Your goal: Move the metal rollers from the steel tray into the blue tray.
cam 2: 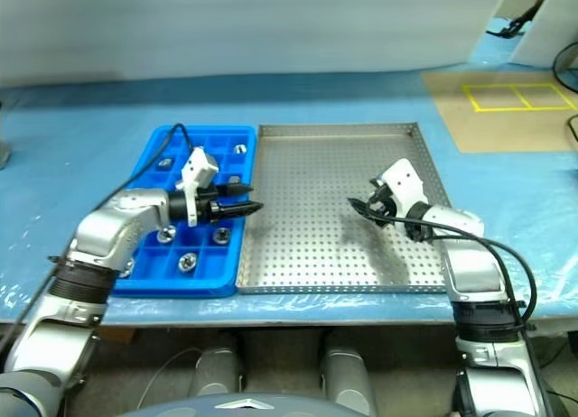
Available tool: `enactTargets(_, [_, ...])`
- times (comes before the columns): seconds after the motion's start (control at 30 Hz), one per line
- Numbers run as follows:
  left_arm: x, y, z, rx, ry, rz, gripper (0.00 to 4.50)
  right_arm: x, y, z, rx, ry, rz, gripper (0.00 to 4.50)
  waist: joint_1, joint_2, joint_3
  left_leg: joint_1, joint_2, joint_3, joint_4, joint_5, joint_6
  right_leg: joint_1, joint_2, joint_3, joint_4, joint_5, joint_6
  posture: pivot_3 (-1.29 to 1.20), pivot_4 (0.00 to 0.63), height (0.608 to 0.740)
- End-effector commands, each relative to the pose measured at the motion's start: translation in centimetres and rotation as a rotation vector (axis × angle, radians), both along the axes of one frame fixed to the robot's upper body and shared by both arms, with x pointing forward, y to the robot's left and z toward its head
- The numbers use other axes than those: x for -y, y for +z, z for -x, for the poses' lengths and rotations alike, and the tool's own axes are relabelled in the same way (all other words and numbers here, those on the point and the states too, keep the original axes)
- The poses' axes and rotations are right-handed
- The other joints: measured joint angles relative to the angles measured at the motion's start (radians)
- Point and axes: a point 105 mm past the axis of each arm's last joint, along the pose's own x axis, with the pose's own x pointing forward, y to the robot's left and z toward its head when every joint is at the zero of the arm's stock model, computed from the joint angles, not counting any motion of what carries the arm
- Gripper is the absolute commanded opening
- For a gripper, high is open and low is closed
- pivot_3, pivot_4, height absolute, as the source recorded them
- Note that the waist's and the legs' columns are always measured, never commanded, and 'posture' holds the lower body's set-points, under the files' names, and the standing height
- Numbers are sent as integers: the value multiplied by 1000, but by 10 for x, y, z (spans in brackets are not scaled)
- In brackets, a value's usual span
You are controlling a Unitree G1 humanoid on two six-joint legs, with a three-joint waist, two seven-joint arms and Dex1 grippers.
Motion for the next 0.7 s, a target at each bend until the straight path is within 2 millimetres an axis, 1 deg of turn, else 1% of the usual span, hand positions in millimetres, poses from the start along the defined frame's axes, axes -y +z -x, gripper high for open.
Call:
enactTargets(0.03, [1,7,-4,54,35,37,3021,8,9,-1,75,-119,-42,3367,-8,0,0,0,0,0,0,0,0,0,0,0,0,0,0,-257,150,740])
enactTargets(0.1, [4,13,-3,55,52,78,3021,-9,4,6,66,-80,-51,3367,-9,0,0,0,0,0,0,-1,1,0,1,1,-1,0,2,-249,150,740])
enactTargets(0.17, [5,16,-2,53,62,101,3021,-17,0,9,62,-67,-46,3367,-9,0,0,1,0,0,0,-2,3,0,1,1,-1,-1,4,-241,150,740])
enactTargets(0.27, [4,17,3,60,65,97,3021,-21,-1,10,49,-38,-45,3367,-4,0,0,0,0,0,0,-2,4,0,0,1,-2,-1,4,-211,150,740])
enactTargets(0.37, [-1,20,2,83,105,99,3021,-20,1,7,58,-39,-32,3367,-2,0,0,0,-1,0,1,-3,5,2,-1,1,-4,-1,5,-195,150,740])
enactTargets(0.5, [-8,35,-5,168,219,126,3021,-20,8,-2,113,-77,-5,3367,-1,0,0,0,-1,0,0,-3,5,2,-1,0,-4,-1,4,-176,150,740])
enactTargets(0.6, [-10,44,1,220,315,169,3021,-27,13,-2,179,-121,7,3367,-1,0,0,0,-1,0,0,-3,5,2,-1,0,-4,-1,4,-161,150,740])
enactTargets(0.67, [-13,49,6,255,375,202,3021,-36,14,2,181,-139,-54,3367,-2,0,0,0,-1,0,0,-3,5,2,-1,0,-4,1,2,-147,150,740])
enactTargets(0.7, [-17,52,6,275,433,223,3021,-37,16,2,192,-171,-80,3367,-3,0,0,0,0,0,-1,-3,5,2,0,0,-5,1,2,-142,150,740])
